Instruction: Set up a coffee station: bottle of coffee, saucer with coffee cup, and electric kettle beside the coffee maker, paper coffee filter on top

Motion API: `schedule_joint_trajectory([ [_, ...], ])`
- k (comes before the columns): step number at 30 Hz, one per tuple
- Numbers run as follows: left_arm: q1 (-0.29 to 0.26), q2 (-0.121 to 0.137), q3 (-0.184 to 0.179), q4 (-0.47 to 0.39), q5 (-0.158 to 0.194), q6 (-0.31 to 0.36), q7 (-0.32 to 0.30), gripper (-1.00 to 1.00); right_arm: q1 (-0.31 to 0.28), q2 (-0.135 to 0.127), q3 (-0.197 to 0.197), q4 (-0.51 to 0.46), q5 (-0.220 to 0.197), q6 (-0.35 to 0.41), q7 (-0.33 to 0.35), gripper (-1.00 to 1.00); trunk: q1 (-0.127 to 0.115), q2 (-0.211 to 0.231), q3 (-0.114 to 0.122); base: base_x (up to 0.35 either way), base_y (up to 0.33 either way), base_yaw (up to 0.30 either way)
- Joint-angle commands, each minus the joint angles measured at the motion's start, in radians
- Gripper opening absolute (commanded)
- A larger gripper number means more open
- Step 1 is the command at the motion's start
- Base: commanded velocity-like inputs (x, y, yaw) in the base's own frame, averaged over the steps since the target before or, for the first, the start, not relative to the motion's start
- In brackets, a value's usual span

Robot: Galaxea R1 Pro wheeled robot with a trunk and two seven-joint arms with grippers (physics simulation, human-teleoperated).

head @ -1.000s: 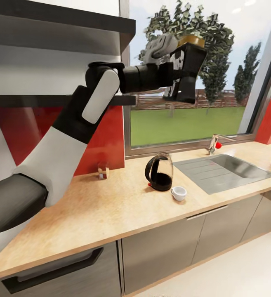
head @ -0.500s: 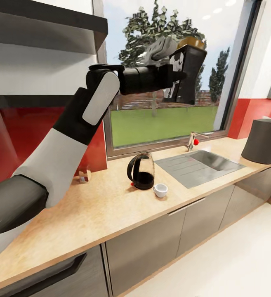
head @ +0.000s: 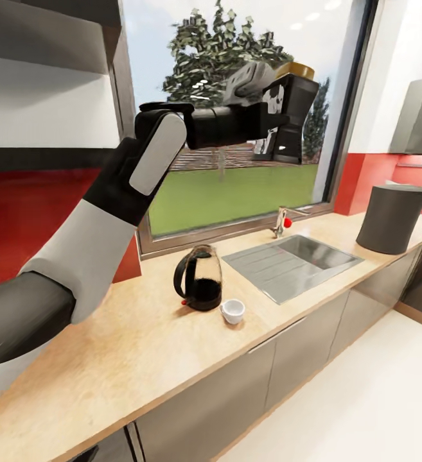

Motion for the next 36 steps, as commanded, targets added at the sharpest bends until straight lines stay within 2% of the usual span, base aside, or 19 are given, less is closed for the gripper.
schedule_joint_trajectory([
  [1, -0.001, 0.0, 0.001, 0.0, 0.001, 0.005, -0.003, -1.0, -0.002, 0.0, 0.003, 0.003, 0.0, -0.006, 0.0, 1.0, 0.001, -0.001, -0.001, 0.281, -0.155, -0.273],
  [12, -0.001, 0.0, 0.001, 0.001, 0.001, 0.005, -0.003, -1.0, -0.002, 0.0, 0.004, 0.003, 0.0, -0.006, -0.001, 1.0, 0.001, -0.001, -0.001, 0.203, -0.231, -0.28],
  [36, -0.001, 0.0, -0.002, 0.017, 0.001, 0.004, -0.003, -1.0, -0.002, 0.0, 0.004, 0.002, 0.001, -0.006, 0.0, 1.0, 0.001, -0.001, -0.001, 0.009, -0.306, -0.282],
])
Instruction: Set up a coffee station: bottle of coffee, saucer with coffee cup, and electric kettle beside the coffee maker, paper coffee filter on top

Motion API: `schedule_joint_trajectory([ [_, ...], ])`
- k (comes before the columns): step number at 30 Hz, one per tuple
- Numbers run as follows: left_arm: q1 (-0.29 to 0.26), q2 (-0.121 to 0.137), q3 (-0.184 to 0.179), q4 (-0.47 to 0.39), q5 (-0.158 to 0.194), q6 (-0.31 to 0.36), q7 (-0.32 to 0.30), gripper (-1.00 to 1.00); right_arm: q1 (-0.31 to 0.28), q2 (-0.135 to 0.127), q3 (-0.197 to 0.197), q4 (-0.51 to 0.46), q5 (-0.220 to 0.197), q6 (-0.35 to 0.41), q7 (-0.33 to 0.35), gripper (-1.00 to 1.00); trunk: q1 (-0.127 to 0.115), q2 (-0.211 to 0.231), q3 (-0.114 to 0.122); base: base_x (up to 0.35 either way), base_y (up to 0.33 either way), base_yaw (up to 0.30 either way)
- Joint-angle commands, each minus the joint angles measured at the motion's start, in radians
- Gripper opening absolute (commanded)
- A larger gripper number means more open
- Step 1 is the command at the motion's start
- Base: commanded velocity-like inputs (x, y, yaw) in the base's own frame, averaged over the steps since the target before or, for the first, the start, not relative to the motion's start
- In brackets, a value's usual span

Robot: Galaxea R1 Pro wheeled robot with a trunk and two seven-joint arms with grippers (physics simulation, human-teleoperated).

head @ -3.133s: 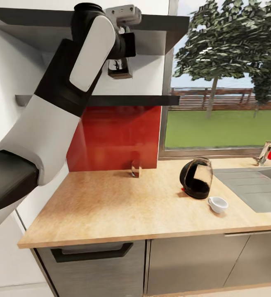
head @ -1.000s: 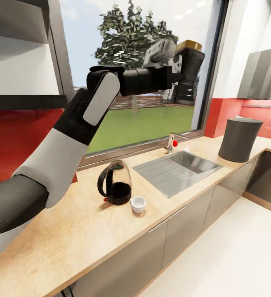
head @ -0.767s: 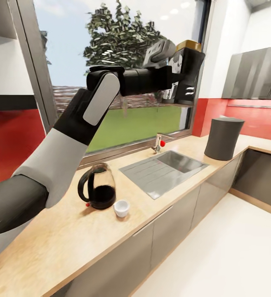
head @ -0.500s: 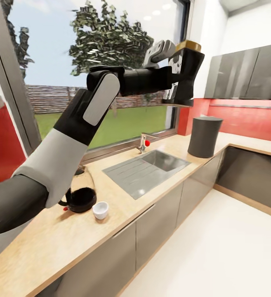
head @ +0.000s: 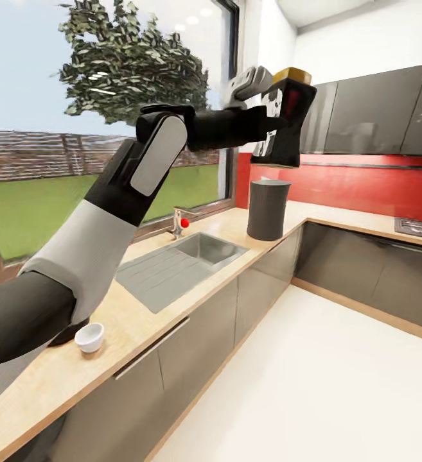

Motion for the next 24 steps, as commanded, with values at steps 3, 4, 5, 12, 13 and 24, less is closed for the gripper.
schedule_joint_trajectory([
  [3, -0.001, 0.0, 0.001, 0.002, 0.001, 0.005, -0.003, -1.0, -0.002, 0.0, 0.004, 0.003, 0.001, -0.005, 0.0, 1.0, 0.0, -0.001, -0.002, 0.0, -0.308, -0.282],
  [4, -0.001, 0.0, 0.001, 0.002, 0.001, 0.005, -0.003, -1.0, -0.002, 0.0, 0.004, 0.003, 0.001, -0.005, 0.0, 1.0, 0.0, -0.001, -0.002, 0.0, -0.308, -0.282],
  [5, -0.001, 0.0, 0.001, 0.002, 0.001, 0.005, -0.003, -1.0, -0.002, 0.0, 0.004, 0.003, 0.001, -0.005, 0.0, 1.0, 0.0, -0.001, -0.002, 0.0, -0.308, -0.282],
  [12, -0.001, 0.0, 0.001, 0.002, 0.0, 0.005, -0.003, -1.0, -0.002, 0.0, 0.004, 0.003, 0.001, -0.006, 0.0, 1.0, 0.0, -0.001, -0.002, 0.0, -0.308, -0.282],
  [13, -0.001, 0.0, 0.001, 0.002, 0.0, 0.005, -0.003, -1.0, -0.002, 0.0, 0.004, 0.003, 0.001, -0.006, 0.001, 1.0, 0.0, -0.001, -0.002, 0.0, -0.308, -0.283],
  [24, 0.128, 0.0, -0.001, -0.006, 0.0, -0.081, -0.099, -1.0, -0.002, 0.0, 0.004, 0.003, 0.001, -0.006, 0.0, 1.0, 0.0, -0.001, -0.002, 0.0, -0.237, -0.227],
])
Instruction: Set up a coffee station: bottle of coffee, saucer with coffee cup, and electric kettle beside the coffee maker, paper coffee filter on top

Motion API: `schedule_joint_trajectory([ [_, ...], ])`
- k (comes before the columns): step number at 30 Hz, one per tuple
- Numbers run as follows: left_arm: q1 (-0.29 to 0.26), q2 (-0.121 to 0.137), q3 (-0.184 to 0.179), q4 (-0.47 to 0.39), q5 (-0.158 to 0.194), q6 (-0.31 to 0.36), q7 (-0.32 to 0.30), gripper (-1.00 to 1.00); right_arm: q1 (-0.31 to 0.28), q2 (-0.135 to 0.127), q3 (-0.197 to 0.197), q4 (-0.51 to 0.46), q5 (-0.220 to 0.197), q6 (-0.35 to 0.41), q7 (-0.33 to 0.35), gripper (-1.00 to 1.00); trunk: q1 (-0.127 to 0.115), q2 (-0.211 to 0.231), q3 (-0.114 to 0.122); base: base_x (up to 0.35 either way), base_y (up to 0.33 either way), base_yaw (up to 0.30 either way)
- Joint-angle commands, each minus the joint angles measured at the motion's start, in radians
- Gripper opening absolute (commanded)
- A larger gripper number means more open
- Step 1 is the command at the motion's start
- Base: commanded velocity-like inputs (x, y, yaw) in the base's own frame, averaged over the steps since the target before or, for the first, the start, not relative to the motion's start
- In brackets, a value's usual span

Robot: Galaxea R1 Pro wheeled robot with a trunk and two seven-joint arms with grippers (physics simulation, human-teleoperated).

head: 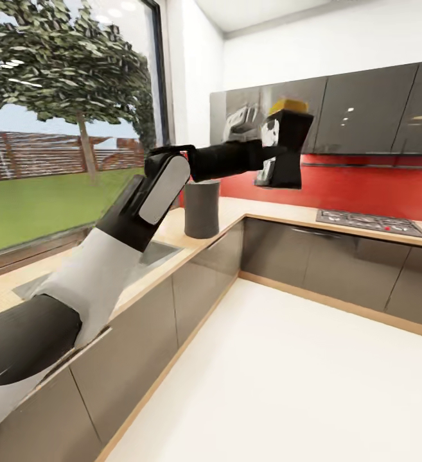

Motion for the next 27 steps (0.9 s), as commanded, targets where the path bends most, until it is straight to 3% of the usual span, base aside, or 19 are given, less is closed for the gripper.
schedule_joint_trajectory([
  [1, 0.032, 0.0, -0.006, -0.001, 0.007, -0.037, -0.03, -1.0, -0.002, 0.0, 0.004, 0.003, 0.0, -0.006, 0.0, 1.0, 0.0, -0.001, -0.001, 0.0, -0.042, -0.046],
  [2, 0.047, 0.0, -0.014, -0.003, 0.007, -0.058, -0.042, -1.0, -0.002, 0.0, 0.004, 0.003, 0.0, -0.006, 0.0, 1.0, 0.0, -0.001, -0.001, 0.0, -0.034, -0.037],
  [4, 0.09, 0.0, -0.069, -0.016, 0.007, -0.117, -0.065, -1.0, -0.002, 0.0, 0.004, 0.003, 0.0, -0.006, 0.0, 1.0, 0.0, -0.001, -0.001, 0.0, -0.019, -0.021],
  [5, 0.129, 0.011, -0.149, -0.045, 0.007, -0.174, -0.075, -1.0, -0.002, 0.0, 0.004, 0.003, 0.0, -0.006, 0.0, 1.0, 0.0, -0.001, -0.001, 0.0, -0.009, -0.01],
  [6, 0.142, 0.028, -0.177, -0.059, 0.007, -0.195, -0.076, -1.0, -0.002, 0.0, 0.004, 0.003, 0.0, -0.006, 0.0, 1.0, 0.0, -0.001, -0.001, 0.0, -0.007, -0.008],
  [7, 0.169, 0.063, -0.226, -0.093, 0.007, -0.239, -0.078, -1.0, -0.002, 0.0, 0.004, 0.003, 0.0, -0.006, 0.0, 1.0, 0.0, -0.001, -0.001, 0.0, -0.005, -0.005],
  [9, 0.213, 0.112, -0.281, -0.142, 0.007, -0.298, -0.078, -1.0, -0.002, 0.0, 0.004, 0.003, 0.0, -0.006, 0.0, 1.0, 0.0, -0.001, -0.001, 0.0, -0.003, -0.003],
  [10, 0.3, 0.176, -0.317, -0.18, 0.007, -0.35, -0.079, -1.0, -0.002, 0.0, 0.004, 0.003, 0.0, -0.006, 0.0, 1.0, 0.0, -0.001, -0.001, 0.0, -0.001, -0.001],
  [11, 0.325, 0.192, -0.322, -0.186, 0.007, -0.363, -0.08, -1.0, -0.002, 0.0, 0.004, 0.003, 0.0, -0.006, 0.0, 1.0, 0.0, -0.001, -0.001, 0.0, 0.0, 0.0],
  [13, 0.408, 0.251, -0.334, -0.202, 0.007, -0.414, -0.083, -1.0, -0.002, 0.0, 0.004, 0.001, -0.001, -0.006, 0.0, 1.0, 0.0, -0.001, -0.001, 0.0, 0.0, 0.0],
  [14, 0.541, 0.316, -0.345, -0.215, 0.006, -0.47, -0.088, -1.0, -0.002, 0.0, 0.004, 0.0, -0.002, -0.006, 0.0, 1.0, 0.0, -0.001, -0.001, 0.0, 0.0, 0.0],
  [23, 0.609, 0.34, -0.391, -0.203, 0.005, -0.521, -0.081, -1.0, -0.002, 0.0, 0.004, 0.0, -0.002, -0.006, 0.0, 1.0, 0.031, -0.057, -0.026, 0.0, 0.0, 0.0],
  [27, 0.633, 0.376, -0.395, -0.198, 0.005, -0.534, -0.084, -1.0, -0.002, 0.0, 0.004, 0.0, -0.002, -0.006, 0.0, 1.0, 0.046, -0.085, -0.039, 0.0, 0.0, 0.0],
])
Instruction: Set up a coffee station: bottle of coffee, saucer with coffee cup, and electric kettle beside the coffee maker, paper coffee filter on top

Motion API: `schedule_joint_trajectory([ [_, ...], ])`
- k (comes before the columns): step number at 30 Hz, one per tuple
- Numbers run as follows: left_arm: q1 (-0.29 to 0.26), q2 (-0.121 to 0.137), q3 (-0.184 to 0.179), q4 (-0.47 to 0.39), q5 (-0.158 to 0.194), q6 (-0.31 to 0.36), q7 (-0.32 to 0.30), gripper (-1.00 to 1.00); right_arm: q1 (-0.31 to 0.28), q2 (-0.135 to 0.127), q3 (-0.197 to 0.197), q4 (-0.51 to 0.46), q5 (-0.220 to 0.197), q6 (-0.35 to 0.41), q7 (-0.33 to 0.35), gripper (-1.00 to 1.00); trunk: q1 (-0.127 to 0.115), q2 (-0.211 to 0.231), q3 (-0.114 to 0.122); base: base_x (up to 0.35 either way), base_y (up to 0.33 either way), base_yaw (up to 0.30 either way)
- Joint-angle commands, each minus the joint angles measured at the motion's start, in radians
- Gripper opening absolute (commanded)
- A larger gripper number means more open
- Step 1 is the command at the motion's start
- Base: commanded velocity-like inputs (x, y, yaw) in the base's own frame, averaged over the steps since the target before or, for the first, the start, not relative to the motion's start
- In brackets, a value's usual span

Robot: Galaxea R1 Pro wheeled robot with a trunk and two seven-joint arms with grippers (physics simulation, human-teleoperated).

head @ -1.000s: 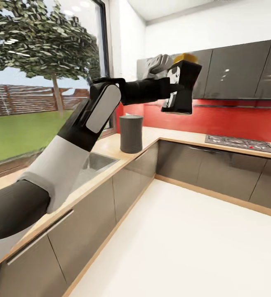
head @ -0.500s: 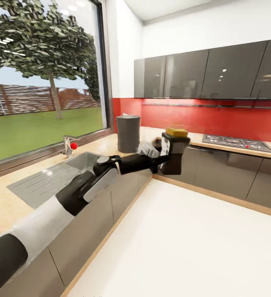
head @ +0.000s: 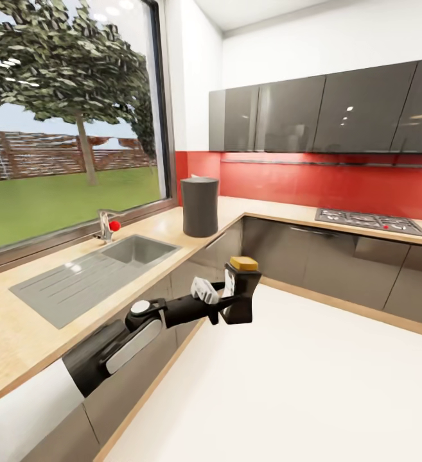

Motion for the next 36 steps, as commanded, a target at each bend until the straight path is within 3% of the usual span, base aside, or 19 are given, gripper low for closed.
schedule_joint_trajectory([
  [1, 0.0, 0.003, -0.001, 0.002, 0.011, 0.007, -0.002, -1.0, -0.001, 0.0, 0.004, 0.003, 0.0, -0.005, 0.0, 1.0, 0.004, -0.008, -0.005, 0.0, 0.0, 0.0],
  [36, 0.004, 0.01, -0.007, 0.015, 0.011, 0.003, -0.006, -1.0, -0.001, 0.0, 0.004, 0.003, 0.0, -0.005, 0.0, 1.0, 0.138, -0.253, -0.114, 0.0, 0.0, 0.0],
])
